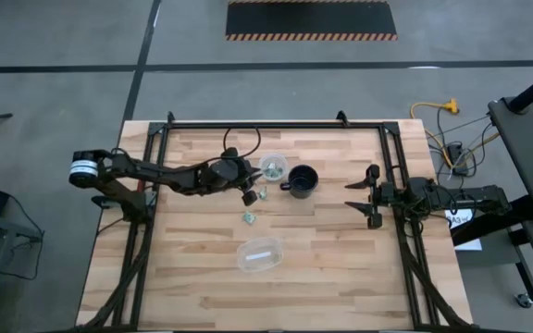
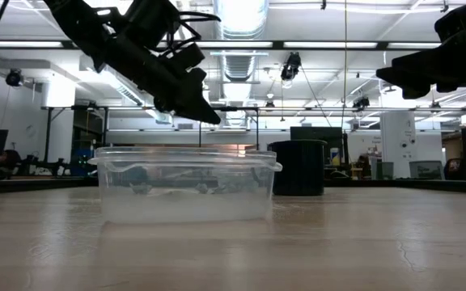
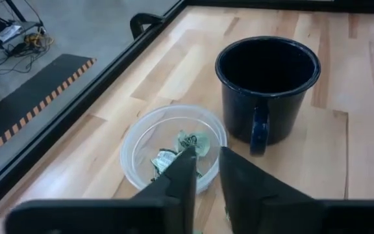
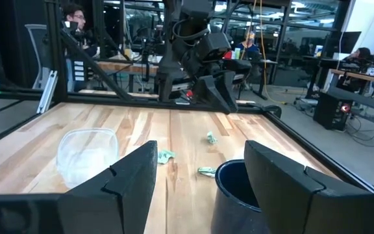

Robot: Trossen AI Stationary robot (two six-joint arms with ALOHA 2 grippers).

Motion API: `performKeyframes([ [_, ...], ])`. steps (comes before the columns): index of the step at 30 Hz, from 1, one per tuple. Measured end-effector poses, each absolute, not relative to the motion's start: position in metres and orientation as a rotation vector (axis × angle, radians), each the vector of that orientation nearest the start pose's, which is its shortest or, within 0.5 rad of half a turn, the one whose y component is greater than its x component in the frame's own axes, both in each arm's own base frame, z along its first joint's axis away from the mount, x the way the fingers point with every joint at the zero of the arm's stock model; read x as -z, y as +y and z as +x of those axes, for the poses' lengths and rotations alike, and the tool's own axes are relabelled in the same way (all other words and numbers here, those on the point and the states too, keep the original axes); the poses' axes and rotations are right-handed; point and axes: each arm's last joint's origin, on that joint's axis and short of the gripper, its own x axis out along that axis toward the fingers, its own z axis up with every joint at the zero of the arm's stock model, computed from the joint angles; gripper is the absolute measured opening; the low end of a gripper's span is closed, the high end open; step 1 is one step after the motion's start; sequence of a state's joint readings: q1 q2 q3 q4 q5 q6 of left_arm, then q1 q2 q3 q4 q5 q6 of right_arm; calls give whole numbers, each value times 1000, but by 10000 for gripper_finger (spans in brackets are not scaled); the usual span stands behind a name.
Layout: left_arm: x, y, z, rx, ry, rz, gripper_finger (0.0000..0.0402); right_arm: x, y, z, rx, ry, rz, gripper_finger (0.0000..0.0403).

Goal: Pick and place Stevia / Truvia into bins
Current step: Put the stevia packet into the top transparent container

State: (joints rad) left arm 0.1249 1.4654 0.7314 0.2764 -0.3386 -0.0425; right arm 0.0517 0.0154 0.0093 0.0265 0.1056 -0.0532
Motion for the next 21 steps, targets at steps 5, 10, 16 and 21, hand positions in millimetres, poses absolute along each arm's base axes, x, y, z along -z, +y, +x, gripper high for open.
performKeyframes([
  [5,-204,47,296,-465,453,8,118,-168,2,98,54,-19,-52,221],
  [10,-201,46,294,-463,490,12,169,-168,2,98,55,-18,-52,221],
  [16,-201,45,287,-473,575,22,203,-168,2,98,54,-18,-52,221],
  [21,-204,43,273,-487,654,-30,208,-168,2,98,55,-18,-52,221],
])
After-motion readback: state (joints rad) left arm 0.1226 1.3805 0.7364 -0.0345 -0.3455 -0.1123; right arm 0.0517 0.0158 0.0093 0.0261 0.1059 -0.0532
